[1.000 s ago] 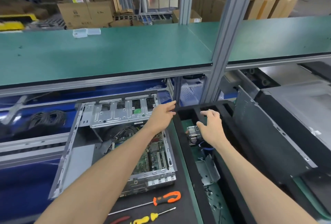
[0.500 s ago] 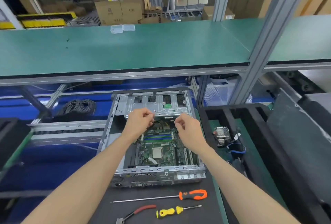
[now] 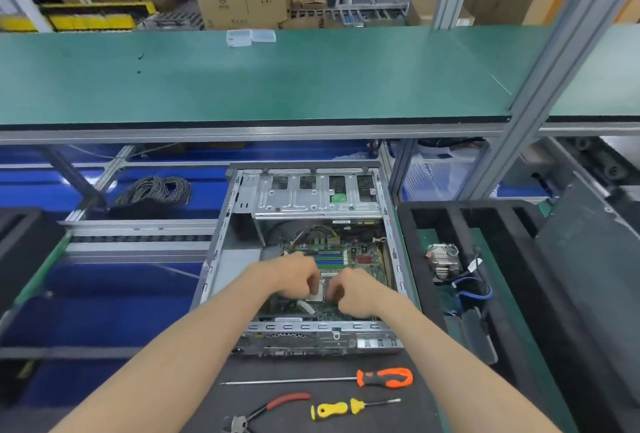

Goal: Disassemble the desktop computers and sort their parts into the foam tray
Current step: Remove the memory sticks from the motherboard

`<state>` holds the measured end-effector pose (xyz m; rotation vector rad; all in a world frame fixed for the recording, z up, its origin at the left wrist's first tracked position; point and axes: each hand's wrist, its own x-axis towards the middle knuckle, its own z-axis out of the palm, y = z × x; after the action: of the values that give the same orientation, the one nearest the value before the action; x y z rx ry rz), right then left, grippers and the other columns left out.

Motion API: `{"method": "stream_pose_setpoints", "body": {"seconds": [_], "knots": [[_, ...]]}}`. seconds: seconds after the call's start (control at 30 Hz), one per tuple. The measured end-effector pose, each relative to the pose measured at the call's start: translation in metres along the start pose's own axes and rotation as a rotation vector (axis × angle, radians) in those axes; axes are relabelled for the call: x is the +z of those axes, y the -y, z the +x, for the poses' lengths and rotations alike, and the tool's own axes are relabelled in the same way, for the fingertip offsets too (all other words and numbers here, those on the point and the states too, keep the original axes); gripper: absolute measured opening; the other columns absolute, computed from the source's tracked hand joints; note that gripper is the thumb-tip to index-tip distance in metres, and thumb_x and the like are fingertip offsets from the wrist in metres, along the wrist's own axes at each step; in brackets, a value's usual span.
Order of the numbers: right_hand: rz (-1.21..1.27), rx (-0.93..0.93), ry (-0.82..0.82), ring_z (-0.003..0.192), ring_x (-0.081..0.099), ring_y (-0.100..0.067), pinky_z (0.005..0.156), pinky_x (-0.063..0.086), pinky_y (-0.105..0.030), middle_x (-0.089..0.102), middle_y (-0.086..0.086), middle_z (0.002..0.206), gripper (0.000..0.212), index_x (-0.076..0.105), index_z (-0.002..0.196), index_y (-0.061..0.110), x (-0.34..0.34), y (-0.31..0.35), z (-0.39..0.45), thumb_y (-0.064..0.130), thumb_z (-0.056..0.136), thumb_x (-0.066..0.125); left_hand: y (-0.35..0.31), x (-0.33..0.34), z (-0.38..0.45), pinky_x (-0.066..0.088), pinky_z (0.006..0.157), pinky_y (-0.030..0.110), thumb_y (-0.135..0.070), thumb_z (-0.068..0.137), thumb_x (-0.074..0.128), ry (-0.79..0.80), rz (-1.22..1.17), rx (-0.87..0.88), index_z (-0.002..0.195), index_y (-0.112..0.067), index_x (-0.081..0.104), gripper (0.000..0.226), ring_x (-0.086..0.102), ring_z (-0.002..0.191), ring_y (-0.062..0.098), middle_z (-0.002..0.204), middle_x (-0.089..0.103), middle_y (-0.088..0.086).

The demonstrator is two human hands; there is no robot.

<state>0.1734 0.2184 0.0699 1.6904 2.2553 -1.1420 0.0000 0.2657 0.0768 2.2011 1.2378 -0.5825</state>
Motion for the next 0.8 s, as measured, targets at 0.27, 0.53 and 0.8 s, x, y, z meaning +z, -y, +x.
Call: {"method": "stream_pose_setpoints", "body": {"seconds": [0.27,0.53,0.8], "knots": [[-0.061,0.080,0.119,0.109,0.065,-0.037,0.090,0.056,-0.043,0.071,-0.020,0.107,0.025,0.073,0.097,-0.006,0.005,-0.001,0.001,-0.005,0.088,0.050,0.001,0.007,0.006,0.042,0.072,0.028,-0.003,0.086,0.050,0.184,-0.003,0.013,0.109,-0.026,0.072,0.040,0.051,0.086,0.016,0.083,0.054,-0.016],[-0.096,0.150,0.053,0.077,0.057,-0.027,0.065,0.052,-0.036,0.056,-0.010,0.086,0.015,0.053,0.076,0.007,0.005,0.003,0.016,0.010,0.092,0.054,0.004,0.007,0.013,0.045,0.066,0.031,-0.031,0.087,0.058,0.008,-0.150,-0.199,0.052,-0.016,0.059,0.037,0.053,0.064,0.016,0.061,0.064,-0.003],[-0.269,0.134,0.041,0.099,0.063,-0.032,0.084,0.054,-0.039,0.062,-0.013,0.115,0.039,0.060,0.106,0.009,0.008,0.000,0.045,0.039,0.087,0.076,0.012,0.036,0.036,0.056,0.083,0.046,-0.048,0.060,0.090,-0.182,0.069,-0.171,0.122,-0.020,0.049,0.080,0.061,0.105,0.033,0.116,0.059,0.007]]}}
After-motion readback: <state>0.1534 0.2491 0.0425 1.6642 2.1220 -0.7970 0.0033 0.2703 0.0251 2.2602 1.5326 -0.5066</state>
